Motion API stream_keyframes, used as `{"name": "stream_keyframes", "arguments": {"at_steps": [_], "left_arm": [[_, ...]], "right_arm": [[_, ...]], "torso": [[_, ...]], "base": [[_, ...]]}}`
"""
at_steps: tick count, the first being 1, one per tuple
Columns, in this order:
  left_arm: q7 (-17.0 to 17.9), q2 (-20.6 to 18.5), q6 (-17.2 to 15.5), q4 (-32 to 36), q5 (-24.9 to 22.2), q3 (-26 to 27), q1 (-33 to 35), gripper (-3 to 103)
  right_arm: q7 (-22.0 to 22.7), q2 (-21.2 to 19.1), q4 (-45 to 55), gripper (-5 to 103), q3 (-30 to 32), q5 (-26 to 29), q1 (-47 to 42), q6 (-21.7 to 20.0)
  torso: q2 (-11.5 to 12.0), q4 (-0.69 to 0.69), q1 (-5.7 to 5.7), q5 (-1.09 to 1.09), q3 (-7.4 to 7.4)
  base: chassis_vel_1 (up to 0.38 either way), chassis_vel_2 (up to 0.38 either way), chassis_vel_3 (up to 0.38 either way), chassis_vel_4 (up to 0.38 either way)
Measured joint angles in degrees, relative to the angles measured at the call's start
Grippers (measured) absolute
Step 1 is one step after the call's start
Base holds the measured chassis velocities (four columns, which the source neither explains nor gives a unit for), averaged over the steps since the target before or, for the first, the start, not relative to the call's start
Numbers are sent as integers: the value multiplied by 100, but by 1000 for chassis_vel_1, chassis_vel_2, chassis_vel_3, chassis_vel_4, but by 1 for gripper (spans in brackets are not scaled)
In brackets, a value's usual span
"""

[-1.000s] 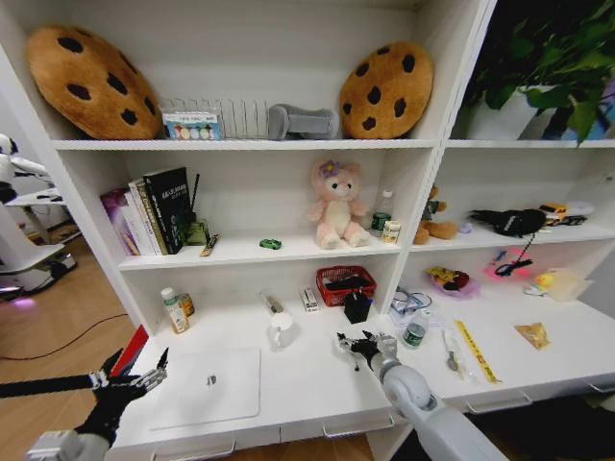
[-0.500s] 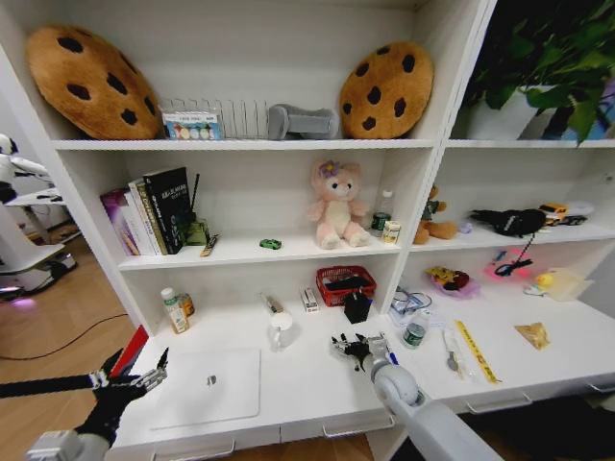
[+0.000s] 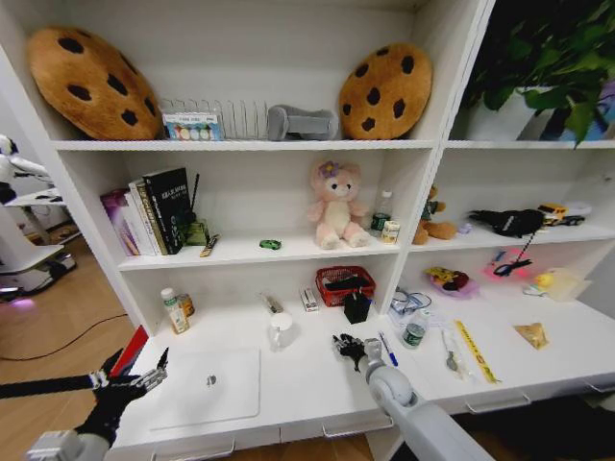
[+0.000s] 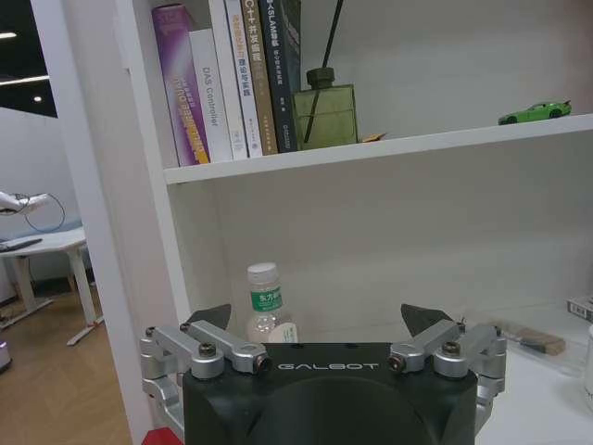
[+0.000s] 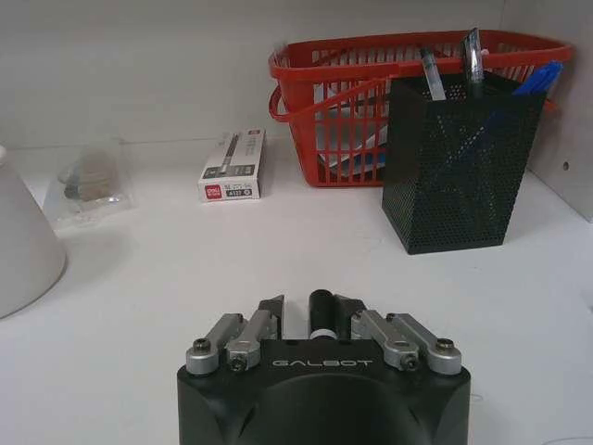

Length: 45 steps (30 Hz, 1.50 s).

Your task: Organize the objects on the table.

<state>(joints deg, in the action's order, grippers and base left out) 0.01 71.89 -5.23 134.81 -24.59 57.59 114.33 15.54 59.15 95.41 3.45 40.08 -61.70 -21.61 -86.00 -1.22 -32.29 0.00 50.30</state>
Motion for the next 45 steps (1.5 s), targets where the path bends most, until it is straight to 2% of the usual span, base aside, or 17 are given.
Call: {"name": "stream_keyframes", "arguments": {"at_steps": [3,5,15,18,20,23,24,26,32,34,38,44,45], "left_arm": [[0,0,0,0,0,0,0,100],[0,0,0,0,0,0,0,100],[0,0,0,0,0,0,0,100],[0,0,0,0,0,0,0,100],[0,0,0,0,0,0,0,100],[0,0,0,0,0,0,0,100],[0,0,0,0,0,0,0,100],[0,0,0,0,0,0,0,100],[0,0,0,0,0,0,0,100],[0,0,0,0,0,0,0,100],[0,0,0,0,0,0,0,100],[0,0,0,0,0,0,0,100],[0,0,0,0,0,0,0,100]], "right_arm": [[-7,-18,33,32,33,-2,-34,-3],[-28,-28,64,13,94,-1,-64,-3],[-169,-138,406,12,352,50,-92,194],[-300,-190,556,12,463,-1,-107,354],[-527,-243,697,12,609,-58,-111,672],[-686,-290,786,12,718,-49,-96,830],[-888,-350,837,12,901,-7,0,1038],[-950,-366,833,12,955,-7,51,1110],[-1050,-404,386,12,1138,113,497,1226],[-1001,-352,127,12,1086,466,693,1177],[-954,-277,-172,12,1012,620,899,1141],[-972,-205,-555,12,927,524,1105,1255],[-1016,-177,-756,12,875,415,1222,1392]], "torso": [[0,0,0,1,0],[1,0,0,2,1],[2,0,0,0,2],[2,-1,0,1,2],[2,0,0,0,2],[1,0,0,0,1],[1,-1,0,0,1],[1,-1,0,0,1],[2,-1,0,0,1],[2,0,0,0,1],[2,0,0,0,1],[1,-1,0,0,1],[1,-1,0,1,1]], "base": [[0,0,0,0],[0,0,0,0],[0,0,0,0],[0,0,0,0],[0,0,0,0],[0,0,0,0],[0,0,0,0],[0,0,0,0],[0,0,0,0],[0,0,0,0],[0,0,0,0],[0,0,0,0],[0,0,0,0]]}}
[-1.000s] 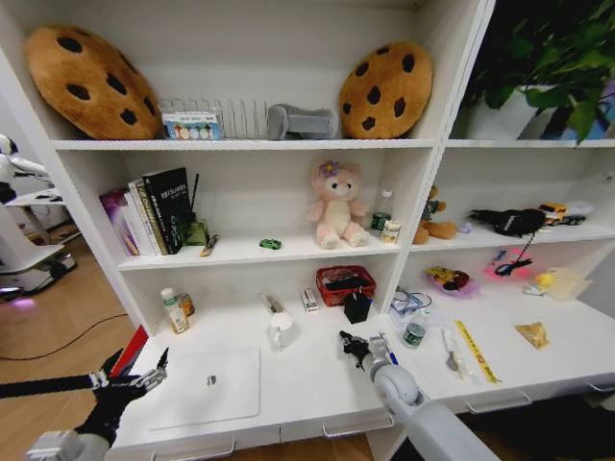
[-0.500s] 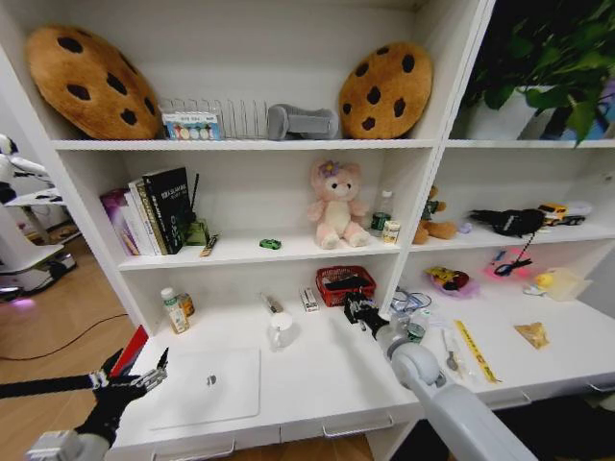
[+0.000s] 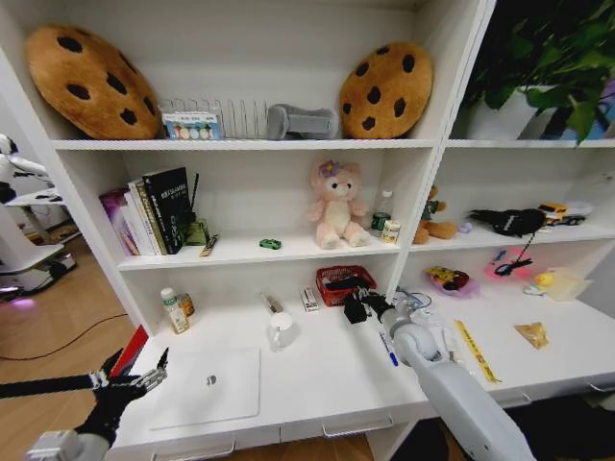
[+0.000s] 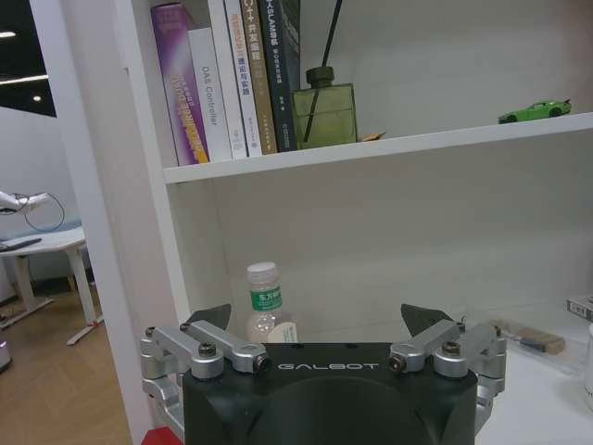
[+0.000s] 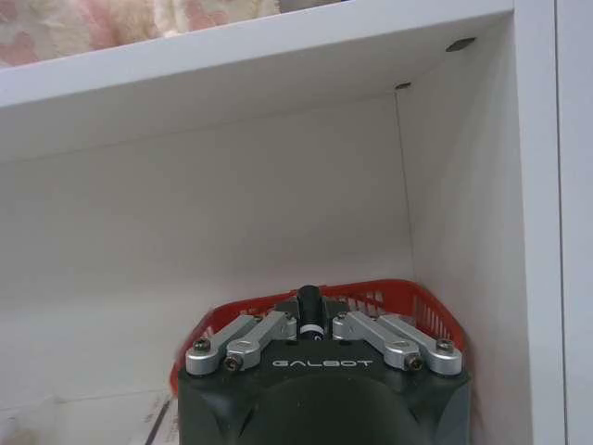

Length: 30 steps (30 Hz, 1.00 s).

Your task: Organize the objects on the table.

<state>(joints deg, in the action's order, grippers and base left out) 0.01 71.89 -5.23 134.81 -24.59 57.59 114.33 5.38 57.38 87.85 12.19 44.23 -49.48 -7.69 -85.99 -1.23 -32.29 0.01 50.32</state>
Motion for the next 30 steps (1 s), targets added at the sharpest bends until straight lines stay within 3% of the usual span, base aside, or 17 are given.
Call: {"name": "stream_keyframes", "arguments": {"at_steps": [15,30], "left_arm": [[0,0,0,0,0,0,0,100],[0,0,0,0,0,0,0,100]], "right_arm": [[-312,305,-1013,12,-445,-579,825,1203],[-373,493,-1638,12,-575,-681,1052,1376]], "torso": [[0,1,0,-1,0],[0,0,0,-2,0]], "base": [[0,0,0,0],[0,0,0,0]]}}
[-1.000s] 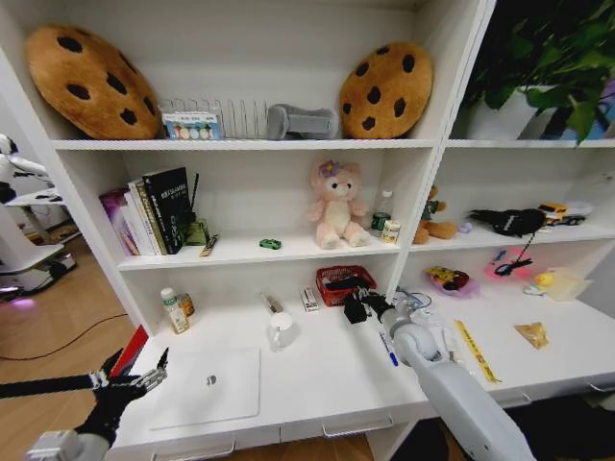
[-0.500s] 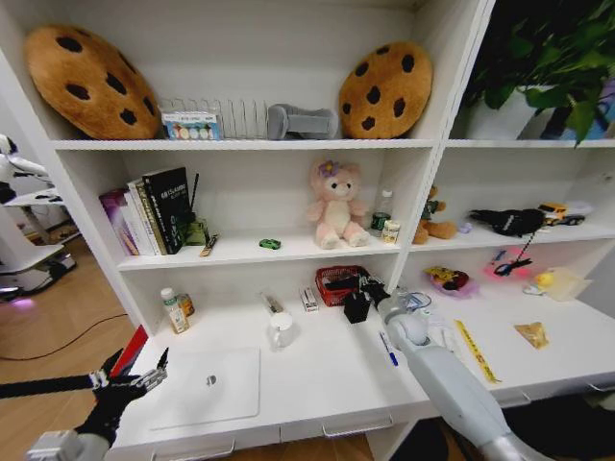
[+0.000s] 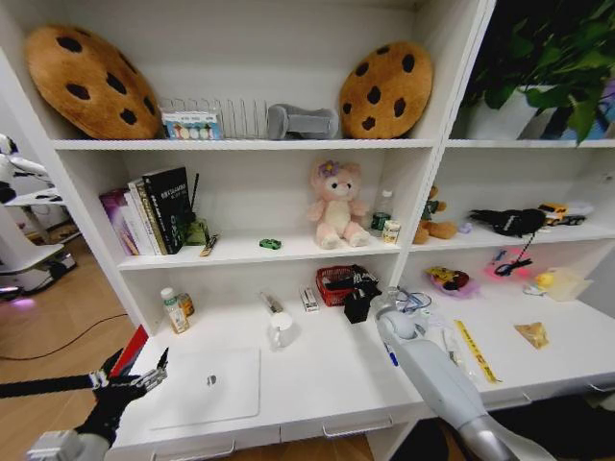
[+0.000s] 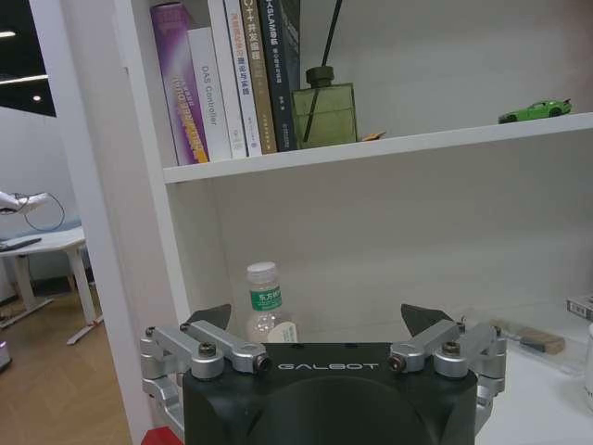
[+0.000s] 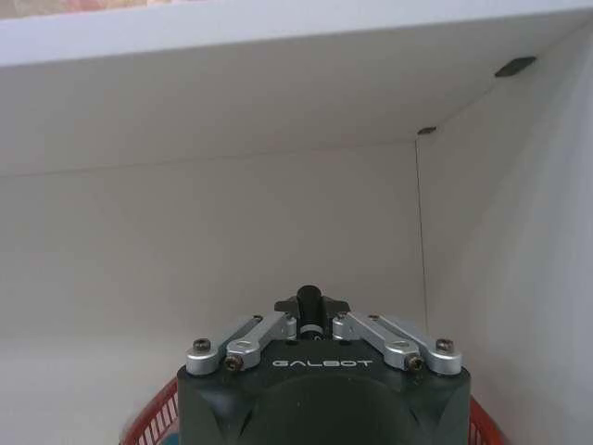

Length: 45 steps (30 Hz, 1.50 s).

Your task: Organize the objects on the table.

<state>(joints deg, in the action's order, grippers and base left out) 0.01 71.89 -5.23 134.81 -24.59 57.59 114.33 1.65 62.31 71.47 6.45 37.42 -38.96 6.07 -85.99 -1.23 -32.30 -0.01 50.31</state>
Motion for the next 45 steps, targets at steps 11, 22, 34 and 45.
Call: {"name": "stream_keyframes", "arguments": {"at_steps": [11,22,34,45], "left_arm": [[0,0,0,0,0,0,0,100],[0,0,0,0,0,0,0,100],[0,0,0,0,0,0,0,100],[0,0,0,0,0,0,0,100]], "right_arm": [[3,144,-248,12,-37,-29,119,59],[11,134,-336,12,-40,-28,130,103],[-143,83,-215,29,-63,34,101,113],[-186,-162,276,84,35,326,-166,106]], "torso": [[0,1,0,1,0],[0,0,0,1,0],[0,1,0,1,0],[0,0,0,1,0]], "base": [[0,0,0,0],[0,0,0,0],[0,0,0,0],[0,0,0,0]]}}
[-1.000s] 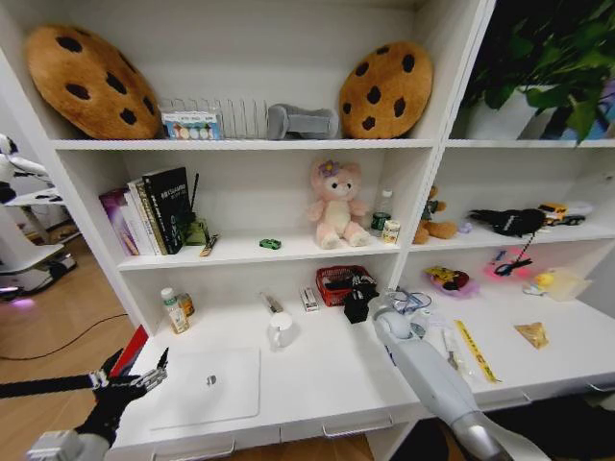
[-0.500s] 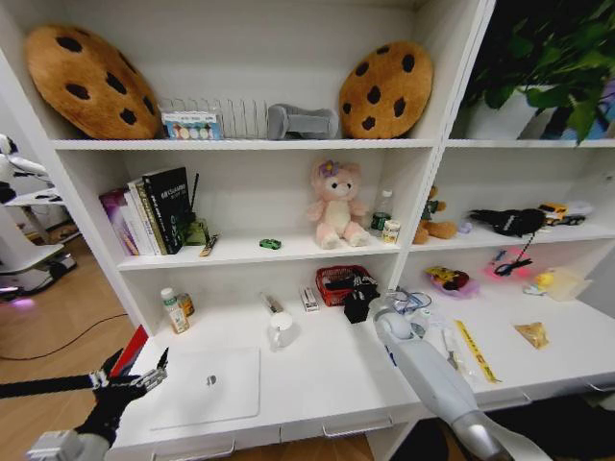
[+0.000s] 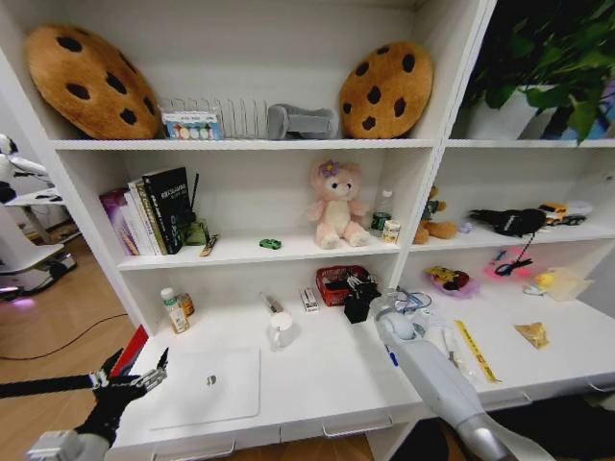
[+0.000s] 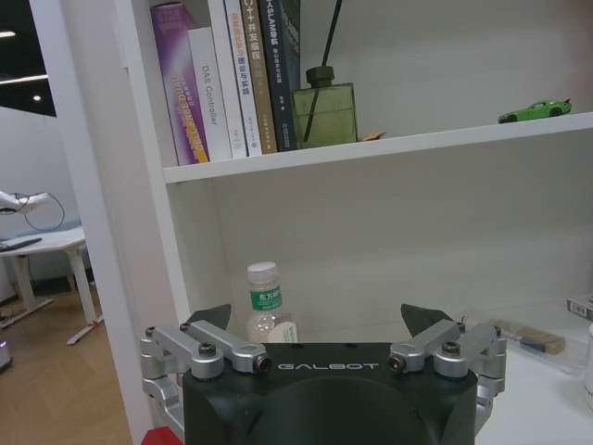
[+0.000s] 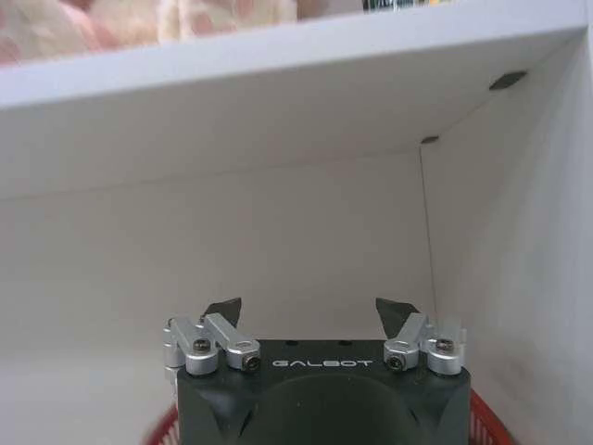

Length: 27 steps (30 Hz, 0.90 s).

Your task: Organize the objects on the table.

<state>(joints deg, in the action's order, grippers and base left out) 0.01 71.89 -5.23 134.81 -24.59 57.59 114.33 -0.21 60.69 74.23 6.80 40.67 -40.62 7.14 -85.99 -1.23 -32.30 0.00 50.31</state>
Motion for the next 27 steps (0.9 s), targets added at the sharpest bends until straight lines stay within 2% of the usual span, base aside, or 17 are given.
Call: {"name": "stream_keyframes", "arguments": {"at_steps": [3,4,5,6,10,19,20,21,24,25,27], "left_arm": [[0,0,0,0,0,0,0,100],[0,0,0,0,0,0,0,100],[0,0,0,0,0,0,0,100],[0,0,0,0,0,0,0,100],[0,0,0,0,0,0,0,100],[0,0,0,0,0,0,0,100],[0,0,0,0,0,0,0,100],[0,0,0,0,0,0,0,100],[0,0,0,0,0,0,0,100],[0,0,0,0,0,0,0,100],[0,0,0,0,0,0,0,100]], "right_arm": [[-101,-131,373,84,88,155,-269,5],[-113,-190,526,95,115,163,-396,6],[-110,-258,697,95,138,161,-534,6],[-72,-322,881,99,156,138,-679,12],[77,-489,1379,100,214,32,-1033,1],[454,-858,2727,100,642,77,-1933,-460],[634,-862,2923,103,708,-31,-2174,-456],[823,-844,3075,101,781,-205,-2439,-411],[899,-825,3159,101,840,-312,-2598,-410],[997,-777,3326,96,976,-524,-2981,-419],[1047,-736,3425,96,1080,-620,-3309,-482]], "torso": [[0,1,0,0,0],[0,1,0,0,0],[0,0,0,1,0],[0,0,0,0,0],[0,0,0,1,0],[0,2,0,-1,0],[0,1,0,-1,0],[0,0,0,0,0],[0,0,0,1,-1],[-1,-1,1,0,-1],[-1,0,1,0,-1]], "base": [[0,0,0,0],[0,0,0,0],[0,0,0,0],[0,0,0,0],[0,0,0,0],[0,0,0,0],[0,0,0,0],[0,0,0,0],[0,0,0,0],[0,0,0,0],[0,0,0,0]]}}
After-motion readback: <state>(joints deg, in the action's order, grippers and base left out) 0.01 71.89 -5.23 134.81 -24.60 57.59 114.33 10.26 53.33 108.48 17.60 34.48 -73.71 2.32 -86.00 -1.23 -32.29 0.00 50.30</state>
